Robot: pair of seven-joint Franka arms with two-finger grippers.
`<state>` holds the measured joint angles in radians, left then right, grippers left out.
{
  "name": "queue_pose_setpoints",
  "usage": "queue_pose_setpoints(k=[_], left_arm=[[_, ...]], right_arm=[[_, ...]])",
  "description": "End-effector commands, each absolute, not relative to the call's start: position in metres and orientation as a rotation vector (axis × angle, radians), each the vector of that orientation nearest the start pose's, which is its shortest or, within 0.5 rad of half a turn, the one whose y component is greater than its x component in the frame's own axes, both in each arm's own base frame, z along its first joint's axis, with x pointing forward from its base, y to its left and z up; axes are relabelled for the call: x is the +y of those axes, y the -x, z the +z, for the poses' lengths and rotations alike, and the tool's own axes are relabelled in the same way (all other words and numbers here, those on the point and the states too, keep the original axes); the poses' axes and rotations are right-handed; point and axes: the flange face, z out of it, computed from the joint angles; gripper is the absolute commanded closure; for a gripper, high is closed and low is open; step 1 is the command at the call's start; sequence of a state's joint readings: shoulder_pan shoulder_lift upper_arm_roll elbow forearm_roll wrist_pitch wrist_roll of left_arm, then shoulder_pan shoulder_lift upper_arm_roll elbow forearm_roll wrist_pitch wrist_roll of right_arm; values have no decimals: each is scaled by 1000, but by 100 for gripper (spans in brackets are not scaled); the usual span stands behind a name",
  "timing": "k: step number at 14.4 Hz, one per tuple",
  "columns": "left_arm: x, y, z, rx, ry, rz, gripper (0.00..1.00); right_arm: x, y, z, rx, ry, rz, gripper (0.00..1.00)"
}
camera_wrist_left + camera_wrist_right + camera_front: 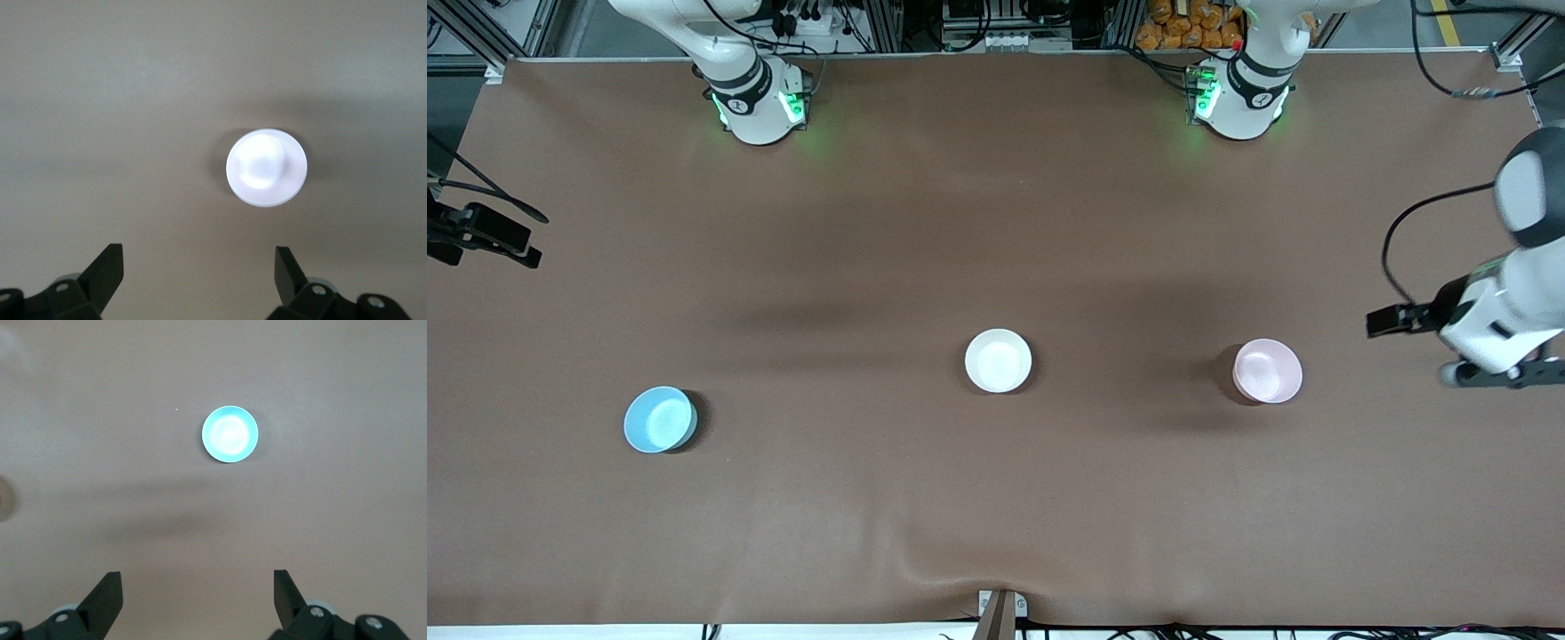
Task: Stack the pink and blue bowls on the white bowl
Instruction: 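Lower the left gripper onto the pink bowl rim and grasp it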
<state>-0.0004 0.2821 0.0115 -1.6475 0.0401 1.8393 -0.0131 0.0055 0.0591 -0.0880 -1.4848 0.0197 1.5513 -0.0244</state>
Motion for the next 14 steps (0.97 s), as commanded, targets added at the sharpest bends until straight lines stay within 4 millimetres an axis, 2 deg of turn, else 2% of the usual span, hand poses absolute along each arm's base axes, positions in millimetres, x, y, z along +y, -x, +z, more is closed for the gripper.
queue_pose_setpoints(k=[1, 4, 10, 11, 14], left_arm=[[-5, -634, 404, 75, 3073, 122, 0], [-17, -644, 356, 115, 3077, 108, 0], [-21, -634, 244, 182, 3089, -42, 0], [-22, -632, 235, 212, 3088, -40, 3], [-23, -626, 227, 243, 3087, -11, 12]], right_arm=[[-45, -568, 635, 83, 3126, -11, 0], [-45, -568, 635, 83, 3126, -11, 0], [-45, -568, 634, 83, 3126, -9, 0], [-45, -568, 633, 83, 3126, -7, 0], [-48, -568, 633, 87, 3126, -7, 0]])
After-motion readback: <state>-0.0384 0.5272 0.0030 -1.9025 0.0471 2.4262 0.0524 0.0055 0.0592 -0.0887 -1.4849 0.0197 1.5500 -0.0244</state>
